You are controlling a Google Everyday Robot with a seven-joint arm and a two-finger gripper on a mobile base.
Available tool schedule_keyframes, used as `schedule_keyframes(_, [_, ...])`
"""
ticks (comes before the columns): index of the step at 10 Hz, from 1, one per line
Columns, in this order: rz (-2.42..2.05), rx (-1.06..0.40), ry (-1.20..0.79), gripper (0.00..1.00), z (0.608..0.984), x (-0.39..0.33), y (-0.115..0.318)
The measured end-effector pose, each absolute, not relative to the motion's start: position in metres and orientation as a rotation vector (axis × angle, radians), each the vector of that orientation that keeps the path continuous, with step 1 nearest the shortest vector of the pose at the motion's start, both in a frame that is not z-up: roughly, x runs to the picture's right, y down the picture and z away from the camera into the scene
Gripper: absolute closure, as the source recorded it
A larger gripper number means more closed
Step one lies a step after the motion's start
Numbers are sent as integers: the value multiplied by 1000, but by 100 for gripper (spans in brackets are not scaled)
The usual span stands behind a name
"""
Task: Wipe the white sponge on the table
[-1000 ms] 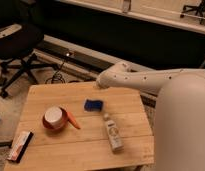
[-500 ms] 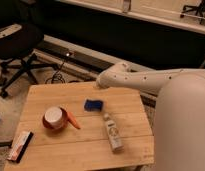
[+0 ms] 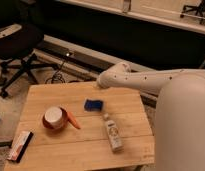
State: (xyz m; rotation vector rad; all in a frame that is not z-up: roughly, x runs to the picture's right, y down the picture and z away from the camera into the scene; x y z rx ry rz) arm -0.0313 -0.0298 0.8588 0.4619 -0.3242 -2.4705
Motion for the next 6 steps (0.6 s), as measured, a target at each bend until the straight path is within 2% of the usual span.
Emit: schedule_keyframes(6, [-2438, 572, -549, 51, 852, -32, 46])
